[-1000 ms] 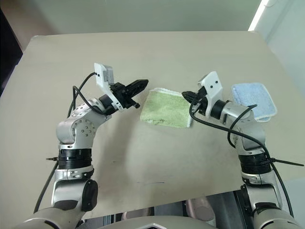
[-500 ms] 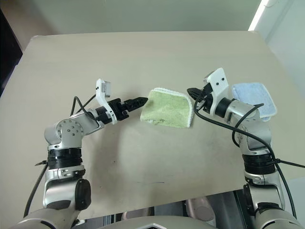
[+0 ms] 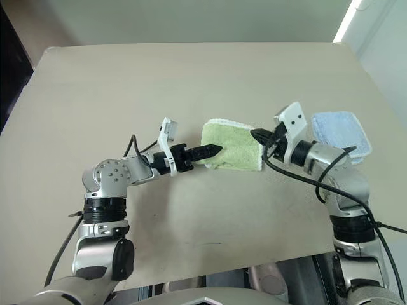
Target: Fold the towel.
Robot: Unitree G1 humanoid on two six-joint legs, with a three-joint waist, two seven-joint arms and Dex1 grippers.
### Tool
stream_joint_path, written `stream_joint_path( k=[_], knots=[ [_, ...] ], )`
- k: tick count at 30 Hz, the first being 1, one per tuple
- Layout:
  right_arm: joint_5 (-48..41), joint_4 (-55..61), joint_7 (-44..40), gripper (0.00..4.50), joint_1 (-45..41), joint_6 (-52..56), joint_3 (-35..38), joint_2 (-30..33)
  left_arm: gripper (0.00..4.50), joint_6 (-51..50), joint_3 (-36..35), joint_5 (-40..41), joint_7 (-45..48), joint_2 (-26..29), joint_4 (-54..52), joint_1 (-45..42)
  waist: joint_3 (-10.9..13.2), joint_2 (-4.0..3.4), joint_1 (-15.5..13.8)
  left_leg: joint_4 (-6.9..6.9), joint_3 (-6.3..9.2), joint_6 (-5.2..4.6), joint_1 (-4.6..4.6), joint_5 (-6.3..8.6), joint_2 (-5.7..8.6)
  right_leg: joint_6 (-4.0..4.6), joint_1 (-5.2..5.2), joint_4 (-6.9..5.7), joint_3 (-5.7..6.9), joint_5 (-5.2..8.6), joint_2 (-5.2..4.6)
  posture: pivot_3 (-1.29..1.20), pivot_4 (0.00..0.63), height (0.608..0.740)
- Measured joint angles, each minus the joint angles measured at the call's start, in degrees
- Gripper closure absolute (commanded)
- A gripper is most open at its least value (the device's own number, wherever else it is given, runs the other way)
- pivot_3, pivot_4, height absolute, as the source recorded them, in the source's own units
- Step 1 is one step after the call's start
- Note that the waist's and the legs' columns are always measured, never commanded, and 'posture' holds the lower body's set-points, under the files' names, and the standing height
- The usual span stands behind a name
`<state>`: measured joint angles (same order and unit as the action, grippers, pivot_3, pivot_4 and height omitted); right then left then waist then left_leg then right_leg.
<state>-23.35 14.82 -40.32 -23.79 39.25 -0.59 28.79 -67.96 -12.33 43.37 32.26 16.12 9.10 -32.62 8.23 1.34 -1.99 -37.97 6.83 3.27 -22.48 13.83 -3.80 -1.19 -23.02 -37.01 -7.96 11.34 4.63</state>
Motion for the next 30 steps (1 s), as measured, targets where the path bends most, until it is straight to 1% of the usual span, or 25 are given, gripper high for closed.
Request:
stream_joint_path(
  k=[3,6,8,14,15,17,23,27,30],
  knots=[
    [-1.1,1.0,-0.2,4.5,0.5,0.3,0.2,1.0,0.03,-0.3,-0.7,0.1,-0.8,-1.3,0.0,0.0,0.0,0.0,-0.1,-0.09,-0.13,0.04,0.0,-0.02,0.03,0.07,0.06,0.0,0.0,0.06,0.0,0.0,0.15,0.74],
    [-1.4,1.4,-0.2,4.5,0.5,0.3,0.4,1.5,0.59,-0.4,-0.9,0.1,-1.6,-1.7,0.0,0.0,0.0,0.0,-0.1,-0.12,-0.41,0.04,0.1,-0.03,0.03,0.25,0.15,0.0,-0.02,0.15,-0.02,0.0,0.15,0.74],
    [-1.6,1.4,-0.2,4.5,0.6,0.3,0.5,1.6,1.25,-0.4,-0.9,0.1,-1.9,-1.8,0.0,0.0,0.0,0.0,-0.1,-0.12,-0.6,0.04,0.11,-0.03,0.02,0.25,0.15,0.0,-0.05,0.13,-0.02,0.0,0.15,0.74],
    [-2.3,1.4,-0.2,4.5,0.6,0.3,0.6,1.7,3.43,0.1,-1.0,-0.1,-3.8,-2.3,0.1,0.0,0.0,0.0,0.0,-0.12,-0.79,0.04,0.17,-0.03,0.01,0.22,0.15,0.0,-0.14,0.09,-0.03,0.0,0.15,0.74],
    [-2.4,1.4,-0.2,4.5,0.6,0.3,0.6,1.7,3.86,0.2,-1.0,-0.1,-3.9,-2.3,0.1,0.0,0.0,0.0,0.0,-0.11,-0.8,0.04,0.17,-0.03,0.01,0.22,0.14,0.0,-0.15,0.09,-0.03,0.0,0.15,0.74],
    [-2.4,1.4,-0.2,4.5,0.6,0.3,0.6,1.7,4.48,0.4,-1.0,-0.1,-4.0,-2.3,0.1,0.1,0.0,0.0,0.0,-0.1,-0.8,0.04,0.18,-0.03,0.01,0.22,0.14,0.0,-0.15,0.09,-0.03,0.0,0.15,0.74],
    [-2.5,1.4,-0.1,4.5,0.6,0.3,0.6,1.7,4.48,3.2,-4.1,0.0,-6.9,-3.4,0.1,0.2,0.0,0.0,0.1,-0.08,-0.82,0.04,0.19,-0.03,0.0,0.21,0.13,0.0,-0.16,0.1,-0.02,0.0,0.15,0.74],
    [-2.5,1.4,0.1,4.5,0.6,0.3,0.8,1.7,4.48,7.8,-9.6,0.1,-11.1,-3.7,0.1,0.1,0.0,0.0,0.2,-0.07,-0.82,0.03,0.2,-0.03,-0.01,0.23,0.12,0.0,-0.16,0.09,0.01,0.0,0.15,0.74],
    [-2.7,1.4,0.3,4.5,0.6,0.3,1.5,1.7,4.48,14.0,-17.3,0.5,-16.7,-3.3,0.1,-1.3,0.0,0.01,0.4,-0.06,-0.82,0.03,0.2,-0.03,-0.02,0.24,0.1,0.0,-0.17,0.09,0.03,0.0,0.15,0.74]
  ],
)
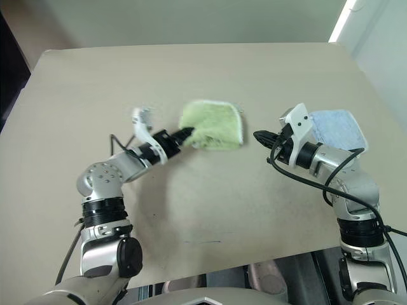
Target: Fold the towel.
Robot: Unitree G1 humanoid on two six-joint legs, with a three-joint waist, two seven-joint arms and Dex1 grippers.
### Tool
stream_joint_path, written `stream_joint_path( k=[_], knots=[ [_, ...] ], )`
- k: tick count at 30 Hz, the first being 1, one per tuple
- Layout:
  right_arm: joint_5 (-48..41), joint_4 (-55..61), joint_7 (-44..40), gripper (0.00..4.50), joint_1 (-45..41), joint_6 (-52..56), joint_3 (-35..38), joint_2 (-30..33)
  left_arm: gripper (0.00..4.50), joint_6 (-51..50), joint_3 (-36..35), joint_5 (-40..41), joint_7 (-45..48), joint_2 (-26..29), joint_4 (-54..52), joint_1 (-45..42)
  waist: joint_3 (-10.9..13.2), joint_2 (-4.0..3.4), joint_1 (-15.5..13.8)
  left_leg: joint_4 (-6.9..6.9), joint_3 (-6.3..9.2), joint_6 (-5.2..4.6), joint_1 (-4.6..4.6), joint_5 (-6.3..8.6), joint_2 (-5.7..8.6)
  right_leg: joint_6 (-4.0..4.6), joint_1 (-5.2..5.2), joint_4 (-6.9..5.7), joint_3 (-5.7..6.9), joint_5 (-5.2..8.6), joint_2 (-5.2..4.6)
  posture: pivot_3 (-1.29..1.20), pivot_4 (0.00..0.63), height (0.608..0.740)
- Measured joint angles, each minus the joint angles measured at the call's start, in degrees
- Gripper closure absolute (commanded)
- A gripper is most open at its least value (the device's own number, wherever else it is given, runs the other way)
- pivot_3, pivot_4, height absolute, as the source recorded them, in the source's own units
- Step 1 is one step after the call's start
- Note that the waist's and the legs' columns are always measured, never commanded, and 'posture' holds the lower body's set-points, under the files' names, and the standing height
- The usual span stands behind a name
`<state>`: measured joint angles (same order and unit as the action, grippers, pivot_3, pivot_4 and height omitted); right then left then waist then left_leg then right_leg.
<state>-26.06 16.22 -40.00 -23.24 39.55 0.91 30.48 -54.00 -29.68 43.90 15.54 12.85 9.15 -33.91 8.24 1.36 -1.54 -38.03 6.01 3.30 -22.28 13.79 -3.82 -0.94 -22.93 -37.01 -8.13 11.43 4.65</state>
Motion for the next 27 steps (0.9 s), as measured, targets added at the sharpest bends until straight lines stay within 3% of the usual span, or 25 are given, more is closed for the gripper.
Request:
stream_joint_path(
  k=[5,12,18,21,27],
  knots=[
    [-0.1,-0.1,0.0,4.5,0.0,-0.2,0.4,0.0,4.48,8.2,-8.4,0.7,-5.3,4.2,-3.6,1.4,0.0,0.0,0.2,0.07,-0.04,0.0,0.03,0.0,0.01,-0.06,-0.03,0.0,0.01,0.05,0.0,0.0,0.15,0.74],
    [-0.1,-1.7,-0.6,4.5,-0.6,-1.0,0.2,0.1,4.48,20.0,-21.3,-0.4,-13.7,6.4,-4.9,12.6,0.0,0.01,0.6,0.21,-0.1,-0.01,0.02,0.03,0.0,0.18,-0.13,0.0,0.01,0.22,-0.01,0.0,0.15,0.74],
    [0.0,-3.1,-1.7,4.5,-2.2,-1.8,-0.2,0.0,4.48,23.9,-24.3,0.3,-16.7,4.5,-5.1,17.9,0.0,0.01,0.1,0.2,-0.05,-0.01,0.07,0.03,0.02,0.26,-0.25,-0.02,0.11,0.23,0.0,0.0,0.15,0.74],
    [0.2,-3.6,-2.1,4.5,-2.7,-2.5,-0.4,0.0,3.71,24.2,-22.9,1.8,-16.7,3.1,-6.3,19.5,0.0,0.03,0.1,0.14,-0.1,0.0,0.15,0.04,0.04,0.35,-0.13,-0.02,0.09,0.16,-0.01,0.0,0.15,0.74],
    [0.4,-4.5,-2.6,4.5,-2.7,-2.8,-1.6,0.0,1.59,24.2,-21.1,4.9,-15.7,2.6,-7.5,20.4,0.0,0.03,0.2,0.15,-0.09,0.01,0.15,0.04,0.05,0.4,0.04,-0.13,0.09,0.08,0.0,0.0,0.15,0.74]
  ],
)
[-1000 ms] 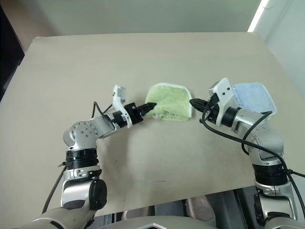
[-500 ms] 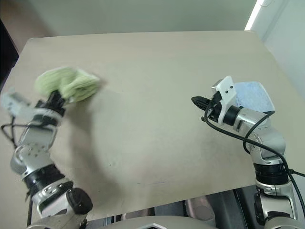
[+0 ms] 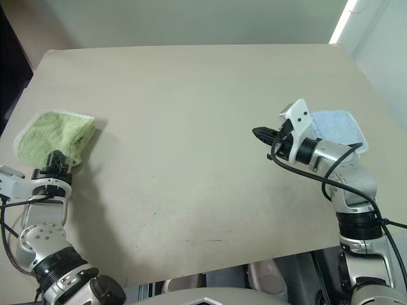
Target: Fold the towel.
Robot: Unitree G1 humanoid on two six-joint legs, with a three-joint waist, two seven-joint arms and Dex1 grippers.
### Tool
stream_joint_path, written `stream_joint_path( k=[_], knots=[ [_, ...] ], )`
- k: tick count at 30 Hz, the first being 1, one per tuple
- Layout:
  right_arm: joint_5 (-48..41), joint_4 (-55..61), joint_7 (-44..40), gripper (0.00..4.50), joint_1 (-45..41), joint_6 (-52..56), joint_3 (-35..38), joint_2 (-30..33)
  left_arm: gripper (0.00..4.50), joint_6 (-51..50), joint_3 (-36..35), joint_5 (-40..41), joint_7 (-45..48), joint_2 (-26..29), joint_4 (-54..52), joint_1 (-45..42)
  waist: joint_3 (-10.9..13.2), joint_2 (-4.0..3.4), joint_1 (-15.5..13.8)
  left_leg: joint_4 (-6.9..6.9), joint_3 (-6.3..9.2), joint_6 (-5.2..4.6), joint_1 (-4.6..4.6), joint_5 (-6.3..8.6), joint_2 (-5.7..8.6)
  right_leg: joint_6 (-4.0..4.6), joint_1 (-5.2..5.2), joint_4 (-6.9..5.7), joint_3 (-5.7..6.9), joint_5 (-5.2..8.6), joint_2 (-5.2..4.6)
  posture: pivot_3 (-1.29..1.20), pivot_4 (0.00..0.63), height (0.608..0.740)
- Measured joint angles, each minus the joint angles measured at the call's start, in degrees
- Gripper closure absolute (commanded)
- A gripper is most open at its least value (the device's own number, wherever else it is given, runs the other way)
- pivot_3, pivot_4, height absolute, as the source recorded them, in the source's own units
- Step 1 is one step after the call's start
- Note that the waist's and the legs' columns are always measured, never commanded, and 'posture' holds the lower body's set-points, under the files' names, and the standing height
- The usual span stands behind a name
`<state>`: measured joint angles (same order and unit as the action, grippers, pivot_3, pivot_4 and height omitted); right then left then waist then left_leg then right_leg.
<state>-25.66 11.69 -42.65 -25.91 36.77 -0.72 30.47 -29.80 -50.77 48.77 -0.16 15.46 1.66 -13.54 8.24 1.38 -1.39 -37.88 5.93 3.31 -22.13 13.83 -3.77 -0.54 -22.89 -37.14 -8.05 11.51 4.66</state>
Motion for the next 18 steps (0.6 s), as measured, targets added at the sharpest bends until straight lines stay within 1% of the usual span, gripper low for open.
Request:
stream_joint_path(
  k=[1,2,4,5,9,13,15,18],
  knots=[
    [0.0,0.0,0.0,4.5,0.0,0.0,0.0,0.0,1.34,0.0,0.1,0.7,0.1,0.0,-0.1,0.1,0.0,0.0,0.0,0.02,0.01,0.0,0.0,0.0,0.0,0.0,0.0,0.0,0.01,0.0,0.0,0.0,0.15,0.74],
    [0.0,0.0,0.0,4.5,0.0,0.0,0.0,0.0,0.91,0.0,0.1,1.4,0.2,0.0,-0.4,0.3,0.0,0.0,0.0,0.04,0.01,0.0,0.0,0.0,0.0,0.0,-0.01,0.0,0.01,0.0,0.0,0.0,0.15,0.74],
    [0.0,0.1,0.0,4.5,0.1,0.0,0.0,0.0,0.2,-0.2,0.2,3.1,0.7,0.4,-0.9,0.9,0.0,0.0,0.0,0.07,0.0,0.0,0.0,0.0,-0.01,-0.01,-0.03,0.0,-0.01,0.01,0.0,0.0,0.15,0.74],
    [0.0,0.1,0.0,4.5,0.2,0.0,0.0,0.0,0.09,-0.4,0.3,3.7,1.0,0.7,-1.3,1.6,0.0,0.0,0.1,0.08,0.0,0.0,0.0,0.0,0.0,-0.02,-0.05,0.0,-0.02,0.01,0.0,0.0,0.15,0.74],
    [0.0,0.3,0.0,4.5,0.6,0.0,0.0,0.2,0.09,-2.5,1.0,5.9,2.8,3.0,-2.0,5.8,0.0,0.0,0.4,0.22,-0.01,0.0,0.0,0.0,-0.01,-0.02,-0.12,0.0,-0.06,0.07,-0.01,0.0,0.15,0.74],
    [0.0,0.5,0.0,4.5,1.4,-0.1,0.2,0.7,0.09,-7.8,3.4,9.3,9.6,5.7,-8.3,15.7,0.0,0.0,0.6,0.46,-0.07,0.06,0.0,0.02,0.01,0.02,-0.2,0.03,-0.08,0.24,-0.01,0.0,0.15,0.74],
    [-0.1,0.5,0.0,4.5,2.0,-0.1,0.4,0.9,0.09,-10.4,7.1,9.9,14.2,7.4,-13.0,21.2,0.0,0.0,0.5,0.55,-0.06,0.12,0.0,0.05,0.0,0.08,-0.38,0.04,-0.05,0.36,-0.03,0.0,0.15,0.74],
    [-0.1,0.6,0.0,4.5,2.9,0.0,0.6,1.3,0.09,-12.2,15.9,8.2,20.6,11.3,-18.9,24.3,0.0,-0.03,-0.1,0.58,0.09,0.15,0.06,0.06,-0.01,0.19,-0.36,0.05,-0.14,0.41,-0.08,0.0,0.15,0.74]
  ],
)
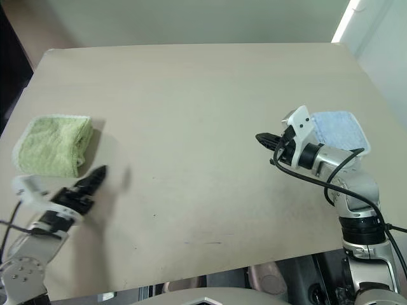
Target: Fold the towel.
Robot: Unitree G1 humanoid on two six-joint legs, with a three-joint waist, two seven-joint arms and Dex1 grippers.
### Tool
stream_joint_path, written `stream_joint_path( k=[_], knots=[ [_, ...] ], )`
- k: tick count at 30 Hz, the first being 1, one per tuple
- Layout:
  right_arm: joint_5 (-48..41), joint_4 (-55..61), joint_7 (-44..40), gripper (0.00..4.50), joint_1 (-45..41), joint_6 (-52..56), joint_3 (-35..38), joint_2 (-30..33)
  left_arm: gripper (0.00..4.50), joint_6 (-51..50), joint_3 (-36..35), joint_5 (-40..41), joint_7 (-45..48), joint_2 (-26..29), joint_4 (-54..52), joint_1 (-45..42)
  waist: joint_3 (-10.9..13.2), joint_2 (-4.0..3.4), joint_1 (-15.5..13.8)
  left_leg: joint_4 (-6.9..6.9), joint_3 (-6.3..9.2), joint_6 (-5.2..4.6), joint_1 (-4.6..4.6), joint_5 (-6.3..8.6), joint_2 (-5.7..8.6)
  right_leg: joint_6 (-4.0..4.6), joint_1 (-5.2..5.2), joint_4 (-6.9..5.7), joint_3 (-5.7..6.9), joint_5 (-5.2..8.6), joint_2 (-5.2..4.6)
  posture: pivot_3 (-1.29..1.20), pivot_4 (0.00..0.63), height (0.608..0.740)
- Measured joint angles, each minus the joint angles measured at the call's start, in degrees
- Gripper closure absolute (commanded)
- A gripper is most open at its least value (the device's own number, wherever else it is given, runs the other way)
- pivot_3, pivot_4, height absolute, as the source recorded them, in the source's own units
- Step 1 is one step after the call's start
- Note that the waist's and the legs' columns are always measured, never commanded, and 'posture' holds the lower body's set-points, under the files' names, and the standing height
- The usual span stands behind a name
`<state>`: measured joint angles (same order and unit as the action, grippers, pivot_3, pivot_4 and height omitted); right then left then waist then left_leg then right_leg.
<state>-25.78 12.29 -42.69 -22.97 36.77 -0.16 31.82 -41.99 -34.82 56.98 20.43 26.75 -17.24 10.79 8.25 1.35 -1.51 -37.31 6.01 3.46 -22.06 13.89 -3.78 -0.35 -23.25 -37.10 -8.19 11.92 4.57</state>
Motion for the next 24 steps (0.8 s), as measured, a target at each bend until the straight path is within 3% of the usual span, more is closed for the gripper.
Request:
stream_joint_path(
  k=[6,10,17,24],
  knots=[
    [-1.9,1.8,-1.5,4.5,5.7,1.9,1.5,2.1,0.09,3.8,17.7,-12.3,8.2,6.2,-3.5,-7.6,0.0,0.03,-0.1,0.01,0.05,0.02,0.04,0.01,-0.03,0.17,0.26,-0.07,0.1,-0.11,0.09,0.0,0.15,0.74],
    [-3.4,2.3,-3.1,4.5,8.1,2.5,1.6,2.5,0.09,7.9,25.4,-19.0,13.4,8.0,0.2,-15.8,0.0,0.04,0.5,0.07,0.0,0.02,0.06,0.02,-0.03,0.08,0.19,-0.07,0.1,-0.18,0.11,0.0,0.15,0.74],
    [-4.2,4.9,-5.2,4.5,11.5,1.9,1.5,4.5,0.09,12.3,28.2,-24.8,22.0,11.2,9.6,-21.7,0.0,0.03,1.0,0.21,0.04,0.02,0.05,0.01,-0.08,0.0,0.1,-0.05,0.05,-0.03,0.14,0.0,0.15,0.74],
    [-3.5,5.2,-3.4,4.5,11.4,0.3,1.5,3.6,0.09,13.5,28.3,-27.0,24.5,11.5,13.0,-23.5,0.0,0.03,1.0,0.21,0.06,0.01,0.01,0.02,-0.11,-0.04,0.12,0.01,0.04,0.02,0.09,0.0,0.15,0.74]
  ],
)
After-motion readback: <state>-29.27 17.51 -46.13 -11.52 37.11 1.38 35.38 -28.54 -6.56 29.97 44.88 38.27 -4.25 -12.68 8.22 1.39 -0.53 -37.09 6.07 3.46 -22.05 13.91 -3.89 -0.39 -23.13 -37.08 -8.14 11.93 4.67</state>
